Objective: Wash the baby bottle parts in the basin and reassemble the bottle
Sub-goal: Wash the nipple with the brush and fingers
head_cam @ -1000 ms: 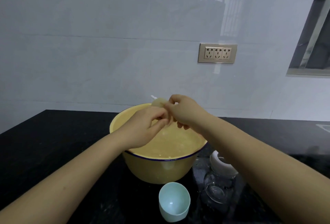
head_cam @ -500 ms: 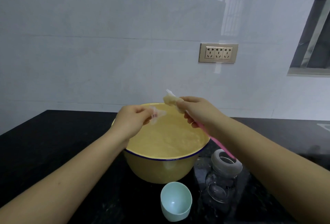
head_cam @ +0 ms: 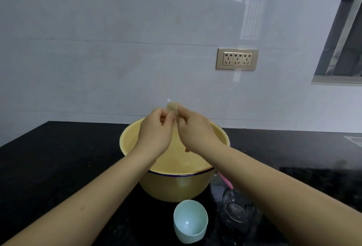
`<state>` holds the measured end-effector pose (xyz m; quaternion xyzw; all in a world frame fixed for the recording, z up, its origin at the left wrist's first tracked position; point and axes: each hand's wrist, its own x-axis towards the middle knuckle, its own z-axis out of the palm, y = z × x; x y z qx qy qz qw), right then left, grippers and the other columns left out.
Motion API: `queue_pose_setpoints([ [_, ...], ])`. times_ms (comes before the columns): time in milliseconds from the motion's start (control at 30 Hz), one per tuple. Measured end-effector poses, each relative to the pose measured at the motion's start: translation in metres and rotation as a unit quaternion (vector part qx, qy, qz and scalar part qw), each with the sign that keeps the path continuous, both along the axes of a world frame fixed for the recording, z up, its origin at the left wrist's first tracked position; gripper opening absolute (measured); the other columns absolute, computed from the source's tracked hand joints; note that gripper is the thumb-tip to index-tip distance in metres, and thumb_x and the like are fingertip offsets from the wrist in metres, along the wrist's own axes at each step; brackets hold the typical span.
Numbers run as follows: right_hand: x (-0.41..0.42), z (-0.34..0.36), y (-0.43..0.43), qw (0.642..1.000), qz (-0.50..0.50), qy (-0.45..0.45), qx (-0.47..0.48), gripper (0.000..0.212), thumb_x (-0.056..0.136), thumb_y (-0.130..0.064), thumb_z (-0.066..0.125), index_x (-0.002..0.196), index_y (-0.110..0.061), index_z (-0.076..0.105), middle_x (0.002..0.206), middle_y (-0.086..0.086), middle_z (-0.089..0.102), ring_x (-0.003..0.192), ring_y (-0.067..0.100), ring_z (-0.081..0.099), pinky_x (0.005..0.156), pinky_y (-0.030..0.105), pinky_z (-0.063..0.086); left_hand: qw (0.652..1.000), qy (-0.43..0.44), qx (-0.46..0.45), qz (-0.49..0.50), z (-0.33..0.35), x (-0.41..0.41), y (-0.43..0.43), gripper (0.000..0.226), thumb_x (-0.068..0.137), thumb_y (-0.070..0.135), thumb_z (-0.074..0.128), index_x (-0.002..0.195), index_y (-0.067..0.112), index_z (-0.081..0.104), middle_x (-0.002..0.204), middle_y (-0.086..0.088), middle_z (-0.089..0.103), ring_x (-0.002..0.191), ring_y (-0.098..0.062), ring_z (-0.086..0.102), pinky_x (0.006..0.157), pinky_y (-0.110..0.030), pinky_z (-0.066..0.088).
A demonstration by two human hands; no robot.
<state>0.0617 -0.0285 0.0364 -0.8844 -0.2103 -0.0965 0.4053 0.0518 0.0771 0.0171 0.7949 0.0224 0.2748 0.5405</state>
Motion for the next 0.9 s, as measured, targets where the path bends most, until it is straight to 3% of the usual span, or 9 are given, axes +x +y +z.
queue_pose_setpoints([
  [100,0.009,0.004,-0.003,0.995,-0.013,0.084,0.048,0.049,0.095,-0.013,0.031,0.135,-0.036,0.048,0.078,-0.007,0.055,0.055,0.014,0.049,0.048,0.029,0.054,0.999,-0.004,-0.010,-0.036,-0.002,0.002,0.003,0.018,0.096,0.022,0.049,0.084,0.019,0.062,0.093,0.003,0.067,0.093,-0.011,0.061,0.077,-0.024,0.048],
  [200,0.019,0.006,-0.008,0.983,-0.028,0.138,0.114,0.045,0.096,-0.014,0.033,0.128,-0.037,0.055,0.074,-0.008,0.049,0.057,0.010,0.042,0.040,0.021,0.045,0.992,0.015,-0.114,-0.058,-0.007,0.005,0.007,0.018,0.094,0.020,0.052,0.081,0.015,0.064,0.096,-0.005,0.070,0.099,-0.020,0.065,0.095,-0.039,0.049],
  [333,0.021,0.010,-0.014,0.930,-0.032,0.254,0.264,0.037,0.091,-0.009,0.038,0.113,-0.022,0.065,0.061,-0.001,0.036,0.045,0.011,0.033,0.035,0.016,0.036,0.966,-0.004,-0.249,-0.071,-0.003,0.006,0.008,0.018,0.098,0.015,0.047,0.091,0.009,0.063,0.098,0.000,0.069,0.098,-0.013,0.063,0.094,-0.026,0.046],
  [433,0.010,0.008,-0.009,0.893,0.030,0.330,0.306,0.031,0.089,-0.003,0.034,0.088,-0.017,0.062,0.060,0.000,0.036,0.032,0.006,0.034,0.035,0.014,0.041,0.967,-0.035,-0.245,-0.059,-0.004,0.003,0.001,0.016,0.099,0.016,0.046,0.091,0.015,0.060,0.099,0.007,0.067,0.097,-0.007,0.061,0.093,-0.024,0.044],
  [500,0.002,0.008,-0.003,0.866,0.065,0.359,0.342,0.029,0.093,-0.006,0.035,0.075,-0.017,0.053,0.060,-0.001,0.036,0.033,0.005,0.034,0.037,0.015,0.045,0.979,-0.054,-0.187,-0.052,-0.006,0.000,-0.005,0.015,0.098,0.016,0.047,0.088,0.019,0.058,0.095,0.009,0.067,0.093,-0.004,0.062,0.088,-0.023,0.047],
  [567,-0.002,0.010,0.003,0.831,0.081,0.379,0.399,0.025,0.096,-0.008,0.038,0.080,-0.016,0.055,0.058,-0.001,0.037,0.036,0.006,0.035,0.036,0.015,0.044,0.985,-0.072,-0.140,-0.064,-0.006,-0.005,-0.010,0.014,0.098,0.016,0.047,0.088,0.019,0.056,0.087,0.010,0.065,0.074,0.004,0.061,0.074,-0.019,0.049],
  [700,-0.005,0.013,0.011,0.769,0.107,0.425,0.465,0.020,0.100,-0.019,0.043,0.090,-0.015,0.060,0.057,-0.001,0.045,0.034,0.004,0.035,0.031,0.012,0.035,0.973,-0.083,-0.194,-0.094,0.004,-0.015,-0.016,0.017,0.100,0.015,0.041,0.091,0.016,0.056,0.088,0.011,0.065,0.047,0.003,0.049,0.047,-0.013,0.045],
  [800,-0.001,0.009,0.015,0.770,0.120,0.418,0.468,0.020,0.099,-0.014,0.039,0.092,-0.013,0.058,0.057,-0.002,0.043,0.033,0.003,0.034,0.032,0.011,0.032,0.967,-0.058,-0.231,-0.089,0.014,-0.015,-0.018,0.019,0.101,0.017,0.039,0.096,0.012,0.057,0.090,0.007,0.067,0.039,0.001,0.043,0.038,-0.013,0.038],
  [900,0.005,0.005,0.013,0.831,0.105,0.374,0.399,0.027,0.096,-0.005,0.031,0.079,-0.013,0.050,0.054,-0.001,0.038,0.031,0.004,0.031,0.031,0.012,0.028,0.978,-0.042,-0.192,-0.062,0.017,-0.013,-0.012,0.021,0.101,0.020,0.040,0.090,0.013,0.057,0.086,0.007,0.068,0.052,0.001,0.056,0.048,-0.012,0.045],
])
